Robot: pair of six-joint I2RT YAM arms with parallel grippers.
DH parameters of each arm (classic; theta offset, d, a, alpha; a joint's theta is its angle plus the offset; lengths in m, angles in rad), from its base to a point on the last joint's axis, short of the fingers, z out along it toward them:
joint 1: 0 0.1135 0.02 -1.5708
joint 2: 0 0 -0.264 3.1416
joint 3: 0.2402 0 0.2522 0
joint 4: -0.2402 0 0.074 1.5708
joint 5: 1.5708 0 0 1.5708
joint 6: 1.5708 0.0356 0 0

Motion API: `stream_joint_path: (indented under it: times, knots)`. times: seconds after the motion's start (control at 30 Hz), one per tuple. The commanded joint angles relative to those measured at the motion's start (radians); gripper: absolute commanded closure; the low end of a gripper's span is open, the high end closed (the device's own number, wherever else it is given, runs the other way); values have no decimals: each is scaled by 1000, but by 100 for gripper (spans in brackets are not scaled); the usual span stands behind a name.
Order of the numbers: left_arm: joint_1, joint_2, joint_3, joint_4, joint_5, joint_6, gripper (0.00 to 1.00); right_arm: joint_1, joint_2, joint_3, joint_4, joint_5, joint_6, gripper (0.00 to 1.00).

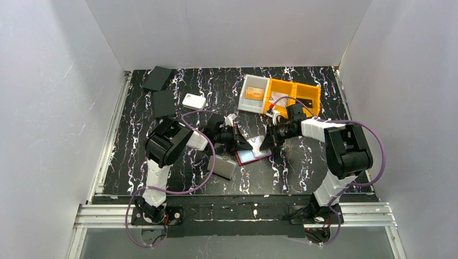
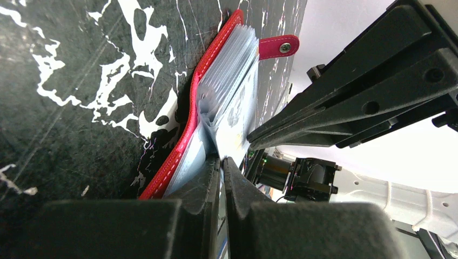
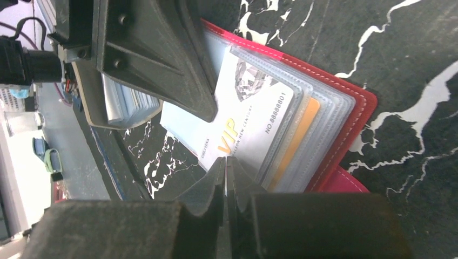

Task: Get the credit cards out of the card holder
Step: Remove the credit card from the card holder.

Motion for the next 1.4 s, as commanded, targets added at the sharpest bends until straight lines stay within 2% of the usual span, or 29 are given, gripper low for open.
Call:
stream_joint_path:
  times: [0.0,0.53,0.67,0.73,0.77,0.8,0.9,1.1,1.37]
  knots:
    - [13,-24,-18,-15,21,22,100,-19,28,15,17,227,9,87]
    - [46,-53,-74,-8,42,35,100,-24,44,24,3,245,5,81]
    - [48,-62,-89,12,46,32,100,-34,26,31,-4,147,-12,76]
    - [48,-63,-94,45,52,17,100,-40,7,31,-7,89,-24,69]
    - [46,-61,-93,65,57,4,97,-43,-2,28,-7,72,-29,67]
    - [46,-58,-92,88,64,-12,86,-47,-11,27,-4,62,-30,66]
    - [42,-49,-92,166,73,-67,76,-61,-22,24,2,49,-28,65]
    - [24,-23,-68,239,64,-139,64,-86,-33,23,11,34,-13,65]
    - [10,16,-68,239,14,-176,58,-90,-9,12,36,8,16,65]
